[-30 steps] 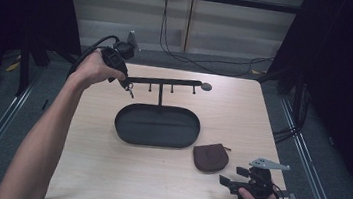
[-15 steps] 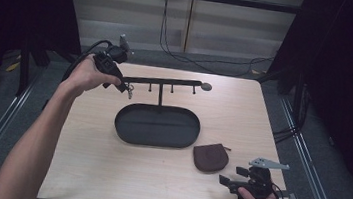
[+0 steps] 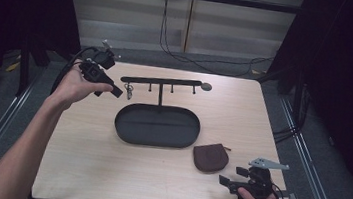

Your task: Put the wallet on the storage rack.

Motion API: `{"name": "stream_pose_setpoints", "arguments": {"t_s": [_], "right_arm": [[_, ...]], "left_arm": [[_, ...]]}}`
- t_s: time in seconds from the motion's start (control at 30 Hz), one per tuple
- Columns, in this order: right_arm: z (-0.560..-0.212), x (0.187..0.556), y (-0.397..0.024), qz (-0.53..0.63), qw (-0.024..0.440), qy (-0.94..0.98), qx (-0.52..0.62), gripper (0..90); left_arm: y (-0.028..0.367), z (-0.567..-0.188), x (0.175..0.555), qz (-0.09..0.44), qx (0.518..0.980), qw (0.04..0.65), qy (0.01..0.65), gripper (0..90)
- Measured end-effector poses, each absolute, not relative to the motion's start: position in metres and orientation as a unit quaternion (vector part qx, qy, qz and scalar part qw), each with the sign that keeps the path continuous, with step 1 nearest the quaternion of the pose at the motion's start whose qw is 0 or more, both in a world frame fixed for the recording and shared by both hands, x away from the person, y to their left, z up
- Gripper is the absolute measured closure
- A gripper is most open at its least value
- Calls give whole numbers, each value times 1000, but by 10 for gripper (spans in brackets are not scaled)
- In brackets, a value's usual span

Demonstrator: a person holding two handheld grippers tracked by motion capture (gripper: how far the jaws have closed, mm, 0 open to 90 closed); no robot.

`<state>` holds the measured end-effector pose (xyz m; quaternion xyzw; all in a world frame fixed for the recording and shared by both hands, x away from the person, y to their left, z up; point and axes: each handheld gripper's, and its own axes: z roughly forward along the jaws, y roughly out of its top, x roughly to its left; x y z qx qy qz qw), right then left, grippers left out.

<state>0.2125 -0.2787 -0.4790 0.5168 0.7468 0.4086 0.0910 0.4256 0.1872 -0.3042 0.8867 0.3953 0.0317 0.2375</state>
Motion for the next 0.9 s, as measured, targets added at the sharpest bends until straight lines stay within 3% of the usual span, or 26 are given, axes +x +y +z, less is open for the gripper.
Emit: {"name": "stream_pose_setpoints", "arguments": {"t_s": [0.27, 0.6, 0.9], "right_arm": [[-478, 212, -278, 410, 93, 748, 513, 156], [-478, 213, -278, 407, 93, 748, 516, 156], [-478, 212, -279, 409, 96, 747, 516, 156]], "left_arm": [[211, -318, 401, 26, 870, 288, 398, 478], [222, -361, 373, 46, 848, 309, 429, 241], [232, -397, 345, 39, 840, 327, 431, 182]]}}
